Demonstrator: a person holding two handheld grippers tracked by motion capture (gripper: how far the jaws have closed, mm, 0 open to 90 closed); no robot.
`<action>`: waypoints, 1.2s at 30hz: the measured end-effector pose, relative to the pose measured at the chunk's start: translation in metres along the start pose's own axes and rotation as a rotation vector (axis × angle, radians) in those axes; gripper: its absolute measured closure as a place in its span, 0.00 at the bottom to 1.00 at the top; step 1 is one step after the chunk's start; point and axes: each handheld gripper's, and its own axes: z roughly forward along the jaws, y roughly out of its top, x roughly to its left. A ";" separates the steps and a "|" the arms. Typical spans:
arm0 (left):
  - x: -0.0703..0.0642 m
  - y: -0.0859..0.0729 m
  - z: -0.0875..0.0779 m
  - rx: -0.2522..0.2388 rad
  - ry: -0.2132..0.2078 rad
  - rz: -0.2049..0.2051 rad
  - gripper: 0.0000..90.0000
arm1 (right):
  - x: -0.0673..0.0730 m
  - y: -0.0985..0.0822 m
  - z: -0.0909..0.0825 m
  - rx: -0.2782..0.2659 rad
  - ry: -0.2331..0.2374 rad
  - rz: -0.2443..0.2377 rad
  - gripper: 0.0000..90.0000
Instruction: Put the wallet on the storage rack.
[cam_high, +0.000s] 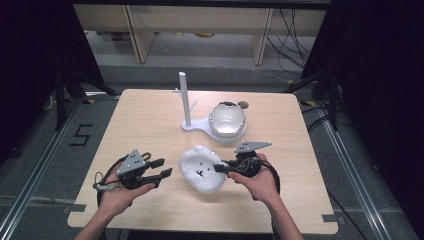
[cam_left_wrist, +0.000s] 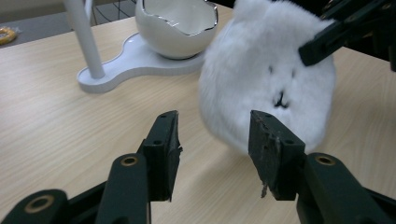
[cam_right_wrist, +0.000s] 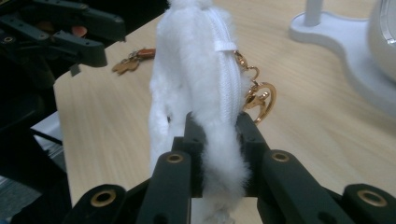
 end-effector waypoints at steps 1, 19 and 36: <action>0.002 -0.002 -0.001 -0.004 0.005 -0.003 0.58 | -0.002 0.001 -0.001 -0.010 -0.016 -0.021 0.88; 0.031 -0.035 -0.013 0.008 0.189 -0.058 0.54 | -0.015 0.023 -0.023 0.001 -0.172 -0.105 0.88; 0.048 -0.049 -0.015 -0.006 0.260 -0.115 0.52 | -0.036 0.051 -0.035 0.054 -0.248 -0.176 0.88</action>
